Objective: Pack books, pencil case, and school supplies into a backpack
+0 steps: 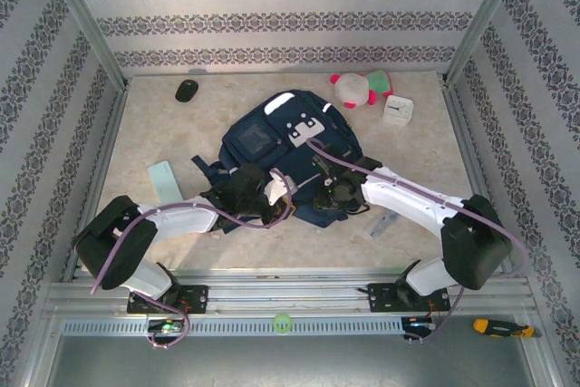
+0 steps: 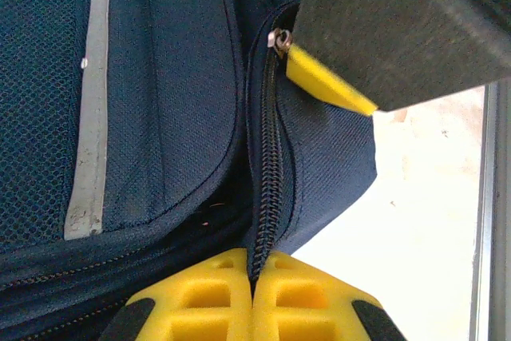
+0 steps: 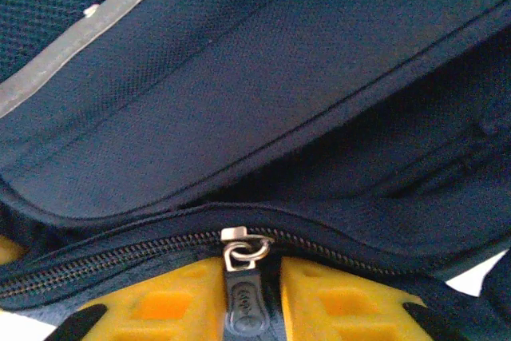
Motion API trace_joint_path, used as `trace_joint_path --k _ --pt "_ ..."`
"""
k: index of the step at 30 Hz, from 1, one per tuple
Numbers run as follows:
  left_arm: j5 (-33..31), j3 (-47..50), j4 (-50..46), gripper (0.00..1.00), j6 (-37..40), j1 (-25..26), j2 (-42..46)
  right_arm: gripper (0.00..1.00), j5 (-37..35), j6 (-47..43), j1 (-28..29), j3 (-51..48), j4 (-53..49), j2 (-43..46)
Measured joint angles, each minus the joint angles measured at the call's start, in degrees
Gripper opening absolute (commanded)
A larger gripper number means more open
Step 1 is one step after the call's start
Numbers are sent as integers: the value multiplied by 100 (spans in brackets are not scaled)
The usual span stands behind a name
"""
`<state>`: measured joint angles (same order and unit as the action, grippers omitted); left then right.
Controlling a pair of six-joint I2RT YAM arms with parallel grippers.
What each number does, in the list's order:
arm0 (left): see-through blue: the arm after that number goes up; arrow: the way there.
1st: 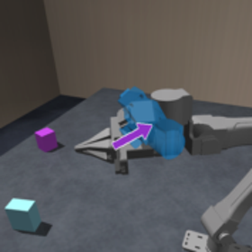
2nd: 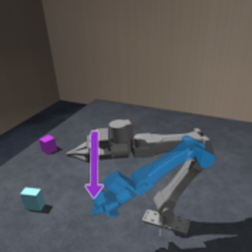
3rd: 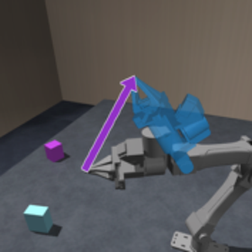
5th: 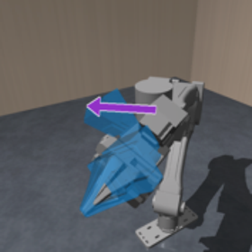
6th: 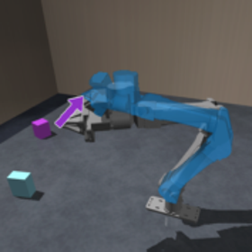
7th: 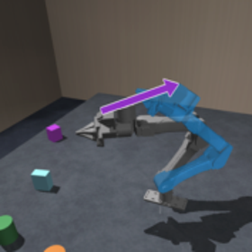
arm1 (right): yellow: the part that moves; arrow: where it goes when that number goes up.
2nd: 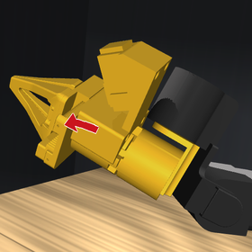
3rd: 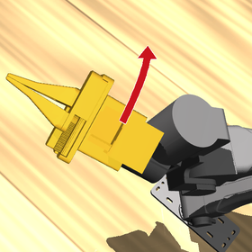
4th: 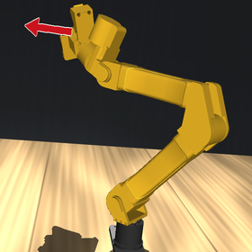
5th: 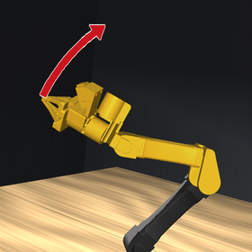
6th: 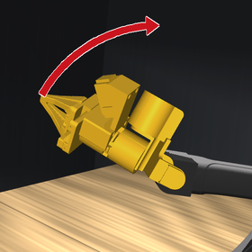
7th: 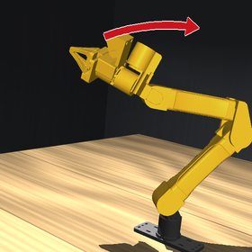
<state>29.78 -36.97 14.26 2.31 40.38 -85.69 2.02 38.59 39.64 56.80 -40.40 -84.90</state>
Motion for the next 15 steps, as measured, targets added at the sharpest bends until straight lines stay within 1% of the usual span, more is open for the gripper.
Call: trace_joint_path --k 3,7,9,15 --pt "-2 0 -15 0 0 0 0 36 9 9 90 133 -26 -190" --pt "-26 0 -63 0 2 0 0 23 -37 -2 188 212 -72 -382" --pt "-28 0 -66 0 2 0 0 19 -116 -50 208 251 -131 -428" --pt "-28 0 -70 0 7 0 81 14 -216 -173 142 286 -243 -291"
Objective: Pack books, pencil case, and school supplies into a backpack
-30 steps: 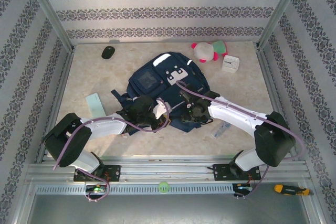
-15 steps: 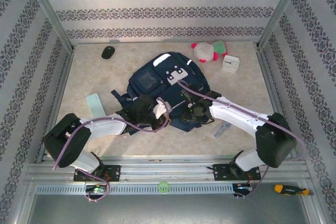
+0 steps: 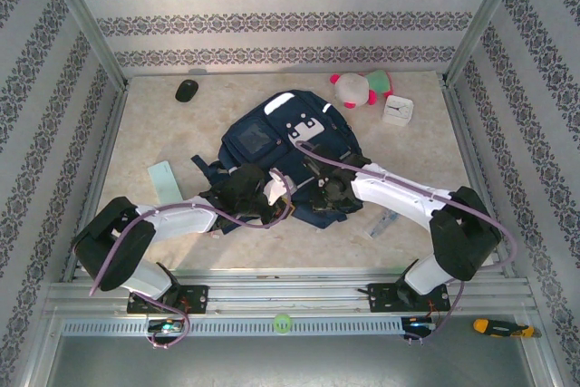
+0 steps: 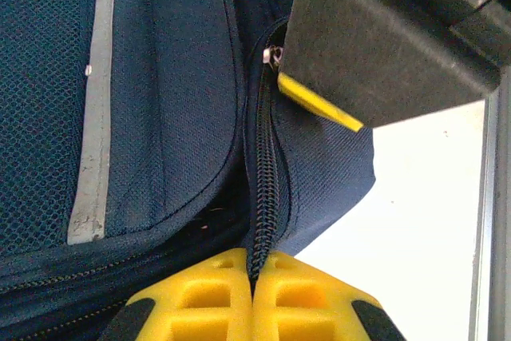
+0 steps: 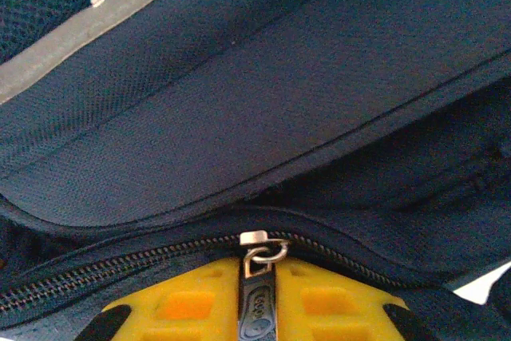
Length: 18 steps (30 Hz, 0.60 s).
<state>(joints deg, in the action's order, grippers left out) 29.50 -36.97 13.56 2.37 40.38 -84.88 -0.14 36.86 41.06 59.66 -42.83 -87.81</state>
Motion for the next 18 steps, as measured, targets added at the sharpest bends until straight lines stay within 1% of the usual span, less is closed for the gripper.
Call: trace_joint_path --k 4,8,9,13,15,18 --pt "7 0 20 0 -2 2 52 14 138 -42 -184 -87 37 264" --pt "7 0 15 0 0 2 63 15 302 -37 -282 -232 195 328" --pt "4 0 15 0 -2 0 63 16 310 -35 -282 -245 212 326" --pt "7 0 15 0 -2 0 63 32 286 24 -282 -245 197 323" --pt "4 0 15 0 -2 0 63 35 282 28 -282 -245 197 323" --pt "7 0 15 0 -2 0 63 35 302 26 -273 -240 212 306"
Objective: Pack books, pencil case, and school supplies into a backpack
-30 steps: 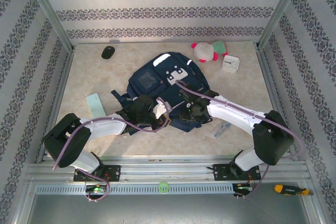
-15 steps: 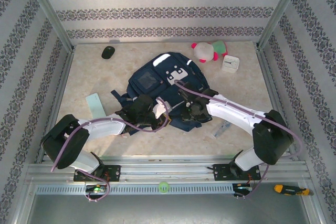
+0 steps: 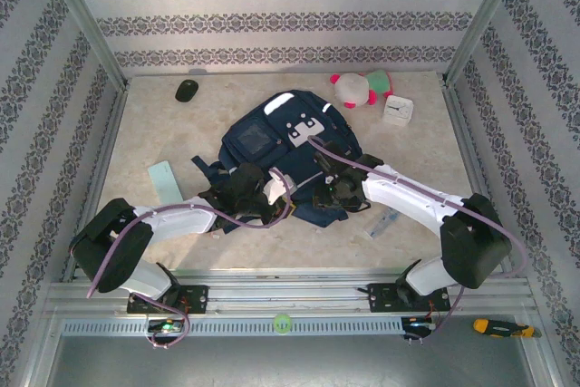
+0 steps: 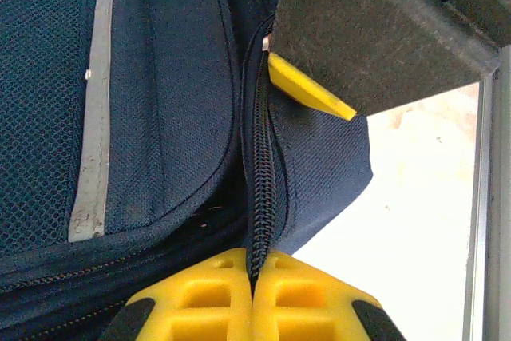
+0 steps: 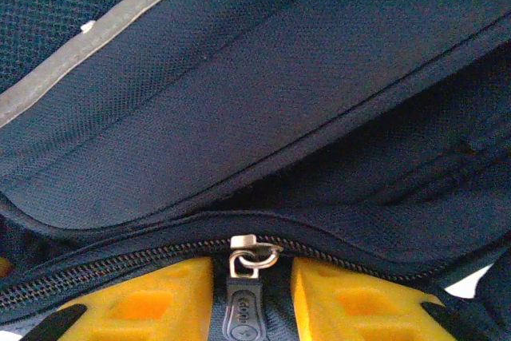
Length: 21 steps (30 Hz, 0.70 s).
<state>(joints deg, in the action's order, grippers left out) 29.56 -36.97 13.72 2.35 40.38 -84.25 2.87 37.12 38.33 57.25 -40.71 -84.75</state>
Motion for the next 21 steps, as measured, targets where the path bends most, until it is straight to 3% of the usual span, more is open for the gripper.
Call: trace_joint_path --k 9,13,21 --pt "-9 63 -42 0 0 0 0 37 -428 0 422 459 -391 -654" --pt "-11 63 -44 0 2 0 0 26 -481 -98 385 501 -479 -680" --pt "-17 63 -39 0 4 7 72 18 -120 -240 -129 96 -243 -162"
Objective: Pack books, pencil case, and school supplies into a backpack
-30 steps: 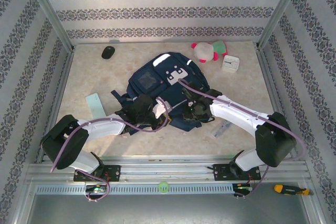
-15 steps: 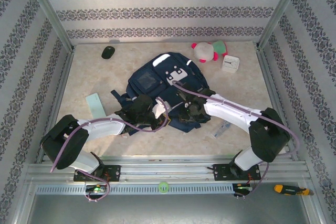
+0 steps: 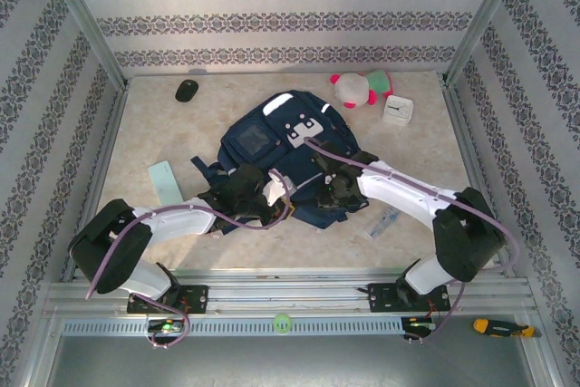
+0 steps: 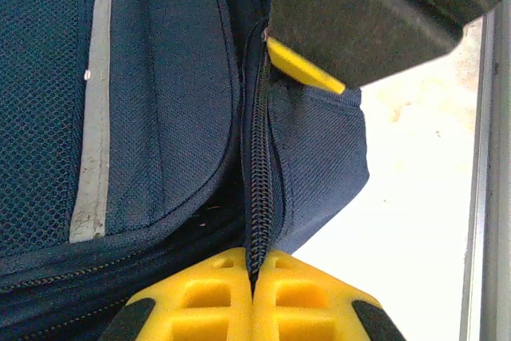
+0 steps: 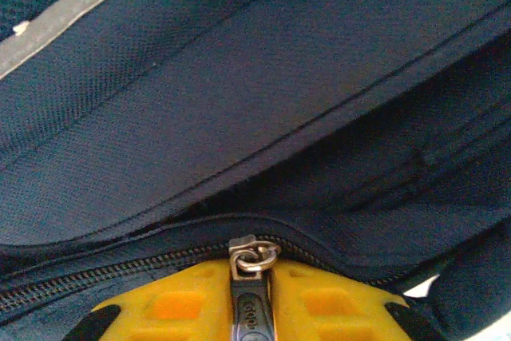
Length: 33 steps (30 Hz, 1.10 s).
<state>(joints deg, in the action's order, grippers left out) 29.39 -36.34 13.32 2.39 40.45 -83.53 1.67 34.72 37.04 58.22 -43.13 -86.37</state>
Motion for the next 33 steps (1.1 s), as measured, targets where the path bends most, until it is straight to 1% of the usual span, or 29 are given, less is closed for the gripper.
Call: trace_joint_path --k 3,4,8,9,10,12,13,16,19,24,29,30,31,33 --pt "-2 0 4 0 0 0 42 18 199 -22 -162 -133 136 192" --pt "-2 0 4 0 0 0 42 20 234 -24 -177 -140 142 199" --pt "-4 0 0 0 0 0 42 34 205 -85 -177 -116 118 44" --pt "-7 0 -2 0 0 0 42 34 195 -127 -173 -94 101 -17" --pt "-9 0 -4 0 0 -2 42 33 179 -173 -164 -68 85 -85" --pt "-28 0 -9 0 11 0 42 25 181 -236 -164 -17 50 -186" --pt "-31 0 -13 0 20 -2 42 23 164 -293 -164 4 26 -223" --pt "-50 2 -28 0 48 0 46 20 160 -391 -203 9 -9 -225" --pt "-79 52 -59 0 146 -2 133 19 317 -507 -415 -120 48 -90" --pt "-181 166 -354 0 450 -55 625 18 575 -710 -1075 -479 129 417" --pt "-184 256 -745 0 739 -306 1123 19 874 -942 -1707 -765 142 719" --pt "-175 280 -774 2 756 -352 1174 20 973 -986 -1755 -796 160 758" --pt "-177 302 -824 6 776 -389 1224 20 1060 -1040 -1768 -820 181 813" --pt "-188 313 -922 19 800 -448 1287 21 1213 -1117 -1781 -885 234 984"
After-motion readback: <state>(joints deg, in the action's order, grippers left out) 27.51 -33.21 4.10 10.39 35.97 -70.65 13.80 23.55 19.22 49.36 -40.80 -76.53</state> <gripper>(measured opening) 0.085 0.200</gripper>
